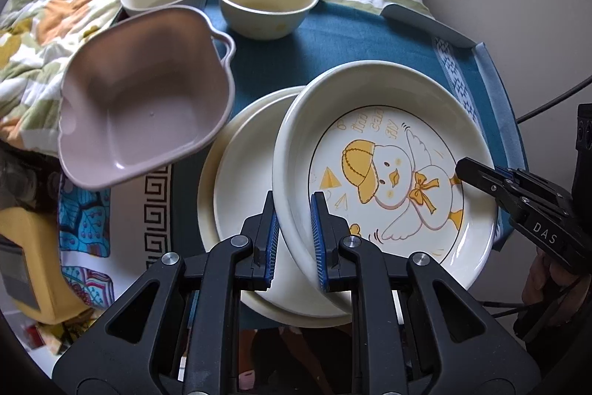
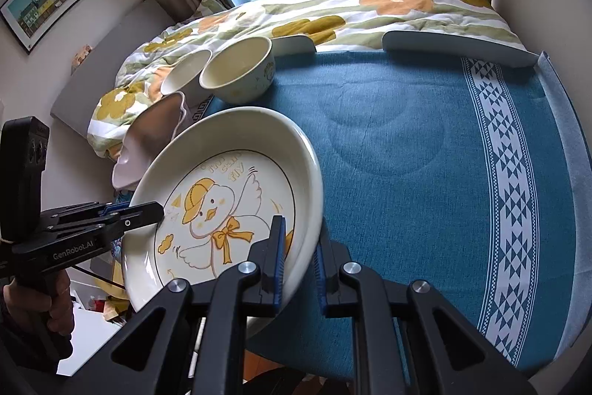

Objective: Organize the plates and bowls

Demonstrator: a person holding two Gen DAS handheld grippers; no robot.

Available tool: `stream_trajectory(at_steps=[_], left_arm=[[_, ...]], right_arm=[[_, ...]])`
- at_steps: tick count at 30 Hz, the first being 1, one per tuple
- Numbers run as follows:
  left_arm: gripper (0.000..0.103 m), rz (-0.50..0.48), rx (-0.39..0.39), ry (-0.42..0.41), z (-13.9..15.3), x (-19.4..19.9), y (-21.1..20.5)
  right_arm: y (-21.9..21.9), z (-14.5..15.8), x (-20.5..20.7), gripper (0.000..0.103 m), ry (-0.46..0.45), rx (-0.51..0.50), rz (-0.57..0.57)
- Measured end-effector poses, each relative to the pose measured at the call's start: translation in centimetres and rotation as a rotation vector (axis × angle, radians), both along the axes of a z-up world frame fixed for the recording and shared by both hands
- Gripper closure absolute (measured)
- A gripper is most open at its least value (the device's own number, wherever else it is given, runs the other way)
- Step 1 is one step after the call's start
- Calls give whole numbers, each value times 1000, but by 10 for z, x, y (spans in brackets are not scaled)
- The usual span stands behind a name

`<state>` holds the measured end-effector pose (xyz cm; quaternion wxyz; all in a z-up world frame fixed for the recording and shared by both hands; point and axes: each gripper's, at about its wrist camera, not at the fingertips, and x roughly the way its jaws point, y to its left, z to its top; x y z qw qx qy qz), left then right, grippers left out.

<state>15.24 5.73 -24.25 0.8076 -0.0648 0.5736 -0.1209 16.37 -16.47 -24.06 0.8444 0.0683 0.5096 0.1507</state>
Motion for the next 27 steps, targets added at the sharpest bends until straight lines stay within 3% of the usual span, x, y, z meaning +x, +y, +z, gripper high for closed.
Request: stream_trajectory(at_steps=[6,19,27], left_arm=[[88,17,49,32,-24,-2,-1],[88,-15,146,16,-29,2,-15],[86,-65,294,-46,-28,-2,-31]], right_arm=[[14,-14,1,90,-20,-74,46],[20,-19,4,90,-11,-91,61],[25,-20,1,90,-23,-140,91]])
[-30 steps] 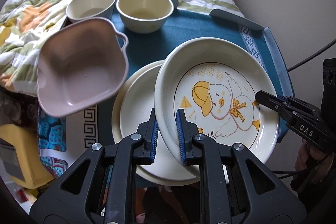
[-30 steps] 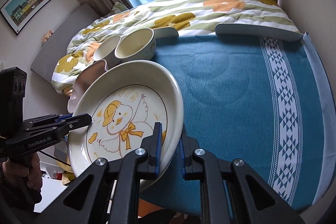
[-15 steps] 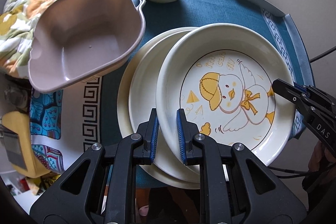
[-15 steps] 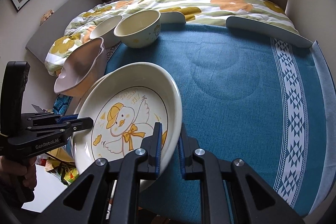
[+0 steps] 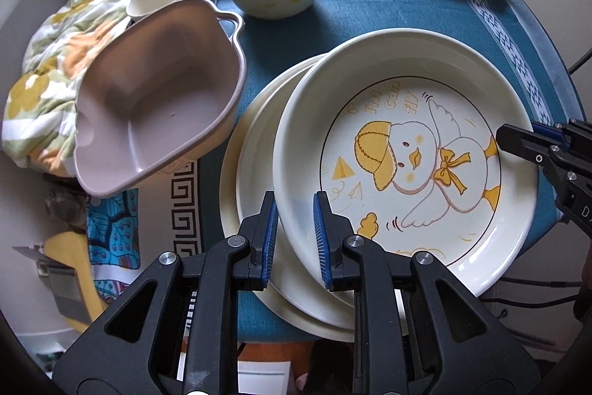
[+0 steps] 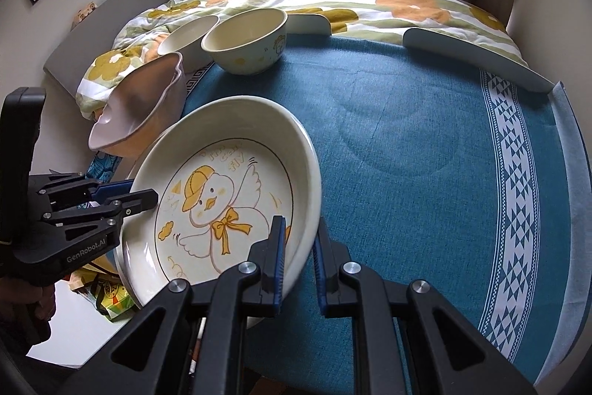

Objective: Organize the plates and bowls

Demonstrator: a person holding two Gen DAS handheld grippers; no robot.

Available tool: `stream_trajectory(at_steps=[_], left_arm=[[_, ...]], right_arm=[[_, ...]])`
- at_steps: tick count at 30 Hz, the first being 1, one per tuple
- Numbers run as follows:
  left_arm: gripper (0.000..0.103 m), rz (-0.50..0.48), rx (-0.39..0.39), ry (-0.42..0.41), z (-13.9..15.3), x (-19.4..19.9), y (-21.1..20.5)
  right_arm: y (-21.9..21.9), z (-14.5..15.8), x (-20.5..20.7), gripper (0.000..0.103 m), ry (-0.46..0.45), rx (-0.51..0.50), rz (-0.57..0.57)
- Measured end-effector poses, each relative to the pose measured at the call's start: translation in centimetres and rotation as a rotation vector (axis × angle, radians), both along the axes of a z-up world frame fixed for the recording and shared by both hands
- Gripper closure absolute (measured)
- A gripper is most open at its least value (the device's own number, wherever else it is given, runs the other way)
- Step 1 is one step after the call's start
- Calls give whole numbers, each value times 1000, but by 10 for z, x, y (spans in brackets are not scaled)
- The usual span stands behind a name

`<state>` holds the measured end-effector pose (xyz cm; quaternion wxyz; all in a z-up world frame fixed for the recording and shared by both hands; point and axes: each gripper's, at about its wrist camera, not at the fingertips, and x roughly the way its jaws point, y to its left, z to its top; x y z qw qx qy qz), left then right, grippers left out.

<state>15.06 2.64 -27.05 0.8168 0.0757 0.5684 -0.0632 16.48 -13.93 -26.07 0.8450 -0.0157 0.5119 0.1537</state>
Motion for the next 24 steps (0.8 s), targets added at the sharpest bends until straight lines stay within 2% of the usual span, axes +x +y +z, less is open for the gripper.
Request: stream_trajectory(at_steps=[3,9,19,24], left_arm=[[85,-13,37,-17,0,-1,-3],[85,-50,132,-54,1,-6,-13],[85,-70,203,-74,2,-11,-17],[85,-78,237,-81,3,-16,-18]], right_arm=[[5,1,-1,90,-23,-45,30],[6,-2,0,90,-26,-58,41],[10,-7,3,90,-20,-68,55],[17,-8,3,90,-28,-118,72]])
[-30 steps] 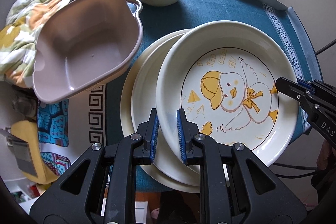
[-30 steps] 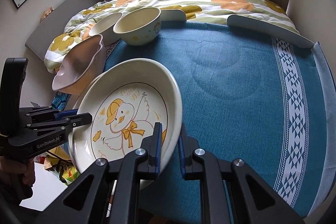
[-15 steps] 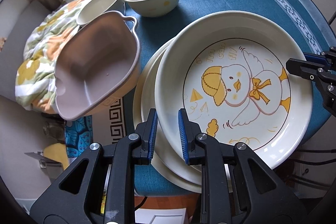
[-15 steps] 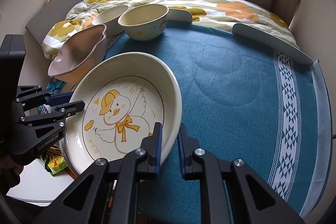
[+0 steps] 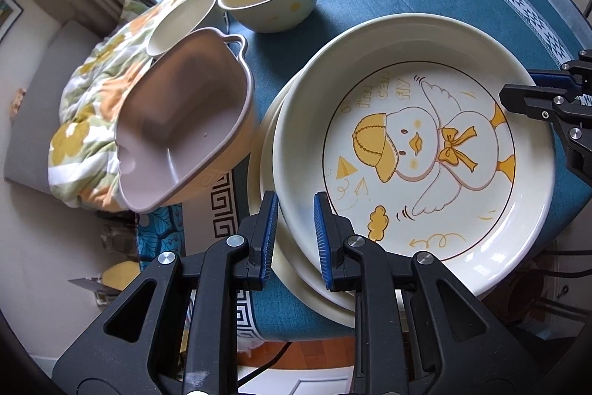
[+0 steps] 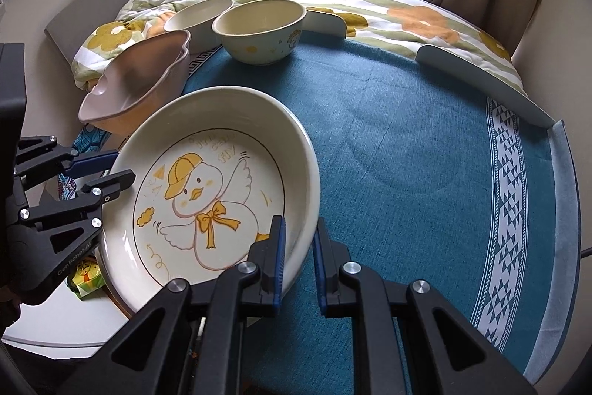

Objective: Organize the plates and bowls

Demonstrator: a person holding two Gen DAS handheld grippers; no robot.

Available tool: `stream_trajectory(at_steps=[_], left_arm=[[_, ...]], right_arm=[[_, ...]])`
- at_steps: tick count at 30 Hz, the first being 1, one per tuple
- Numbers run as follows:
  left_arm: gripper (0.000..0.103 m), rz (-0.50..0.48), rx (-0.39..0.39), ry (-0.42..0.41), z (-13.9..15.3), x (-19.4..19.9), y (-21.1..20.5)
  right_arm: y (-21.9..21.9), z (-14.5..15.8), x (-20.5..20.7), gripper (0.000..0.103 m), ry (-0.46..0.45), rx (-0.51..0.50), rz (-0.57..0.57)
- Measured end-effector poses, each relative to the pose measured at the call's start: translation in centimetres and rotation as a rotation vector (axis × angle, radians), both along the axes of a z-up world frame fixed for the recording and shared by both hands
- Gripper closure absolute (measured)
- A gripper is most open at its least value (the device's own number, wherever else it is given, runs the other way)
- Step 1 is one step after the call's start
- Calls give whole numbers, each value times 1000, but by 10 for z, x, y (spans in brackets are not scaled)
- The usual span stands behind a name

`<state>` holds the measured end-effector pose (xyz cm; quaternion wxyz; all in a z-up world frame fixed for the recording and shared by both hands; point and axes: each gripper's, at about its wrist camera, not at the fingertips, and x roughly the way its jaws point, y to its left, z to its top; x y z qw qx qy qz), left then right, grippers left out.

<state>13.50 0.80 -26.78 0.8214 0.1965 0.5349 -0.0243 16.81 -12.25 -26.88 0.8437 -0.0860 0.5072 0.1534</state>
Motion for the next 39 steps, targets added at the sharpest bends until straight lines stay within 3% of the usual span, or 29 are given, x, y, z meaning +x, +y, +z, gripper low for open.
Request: stream_trajectory(at_steps=[17,24,28,33,34,36,37,38,39], left_arm=[[85,7,68,-12,-1,-2,-5],[85,20,52,-8,-1,0,-3],[85,41,18,-11,11,0,2],[85,145,-138,-88,66,0,27],[79,174,-175,-115,79,-1,35],[36,240,-236,-181,105,-2,53],[0,272,-247,-228,116,-4,62],[0,289,-259,-290,128,-7,71],[0,294,-276,-324,134,-8,79]], right_arm=[[11,-5,0,89,-1,-80,23],[11,-5,0,89,-5,-83,34],[6,5,1,89,-12,-44,23],[-6,48,7,89,-62,88,7],[-7,57,11,89,-68,111,13],[-6,74,18,74,-68,169,27],[-6,82,22,41,-72,205,35],[-4,88,27,4,-80,241,44],[-1,94,31,0,-90,270,51]])
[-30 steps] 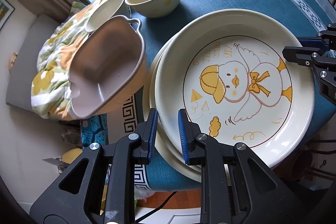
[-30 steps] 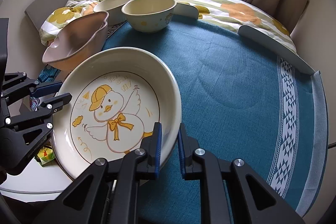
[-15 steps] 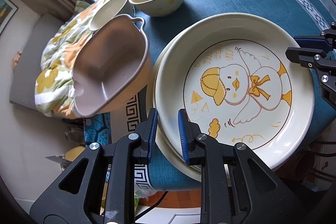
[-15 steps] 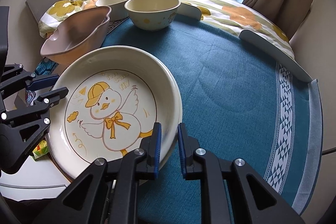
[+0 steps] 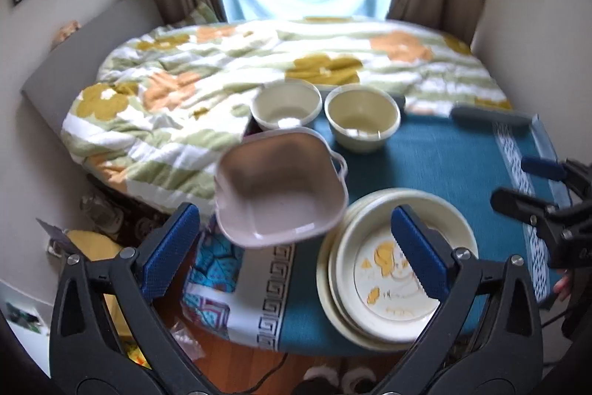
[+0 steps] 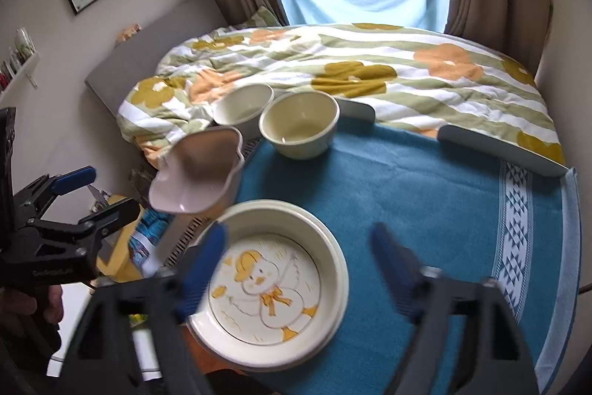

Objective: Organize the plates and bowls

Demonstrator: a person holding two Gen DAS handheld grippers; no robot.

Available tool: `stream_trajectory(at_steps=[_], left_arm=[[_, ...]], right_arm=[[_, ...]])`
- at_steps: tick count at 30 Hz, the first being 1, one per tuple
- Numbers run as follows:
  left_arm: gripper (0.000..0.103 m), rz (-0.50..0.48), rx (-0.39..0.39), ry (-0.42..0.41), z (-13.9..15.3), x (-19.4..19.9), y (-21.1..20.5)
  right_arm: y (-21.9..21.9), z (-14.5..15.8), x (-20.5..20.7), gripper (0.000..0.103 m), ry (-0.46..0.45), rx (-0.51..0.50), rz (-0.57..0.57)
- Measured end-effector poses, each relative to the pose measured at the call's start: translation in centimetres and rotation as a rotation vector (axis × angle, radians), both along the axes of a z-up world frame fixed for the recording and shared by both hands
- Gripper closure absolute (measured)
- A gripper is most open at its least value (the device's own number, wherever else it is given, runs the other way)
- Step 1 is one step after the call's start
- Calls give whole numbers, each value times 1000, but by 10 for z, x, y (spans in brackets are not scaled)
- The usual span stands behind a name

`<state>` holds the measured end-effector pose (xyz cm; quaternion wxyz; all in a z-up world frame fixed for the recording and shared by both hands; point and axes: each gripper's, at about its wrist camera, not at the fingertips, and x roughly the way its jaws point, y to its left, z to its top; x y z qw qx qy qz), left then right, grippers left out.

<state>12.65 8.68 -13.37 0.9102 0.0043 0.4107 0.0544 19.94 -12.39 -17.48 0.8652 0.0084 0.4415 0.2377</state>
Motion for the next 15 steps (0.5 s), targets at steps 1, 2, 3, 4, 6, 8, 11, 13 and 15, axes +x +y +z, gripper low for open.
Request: stream_trajectory(at_steps=[1,2,3,4,6,8,11,13,15], left_arm=[[0,6,-11,-1,2,3,8],[0,17,-23,20,2,9,18],[0,27,-45,39,-1,13,28],[0,35,-78,54,-5,17,39],[0,61,-159,84,-15,24,62],[1,65,-252,120,-30,29,85],[4,53,-359,200,-58,37,108],[13,45,-394,246,-76,42,119],[24,31,-440,302,-93,51,124]], right_arm=[[4,5,5,0,-7,14,6],[10,7,10,0,-3,8,12],[17,7,16,0,6,-15,18],[25,6,22,0,10,-38,22],[39,4,32,0,11,-58,30],[52,0,39,0,4,-76,18],[77,-15,53,0,58,-97,18],[90,-29,63,0,99,-84,28],[102,-46,71,0,141,-98,35]])
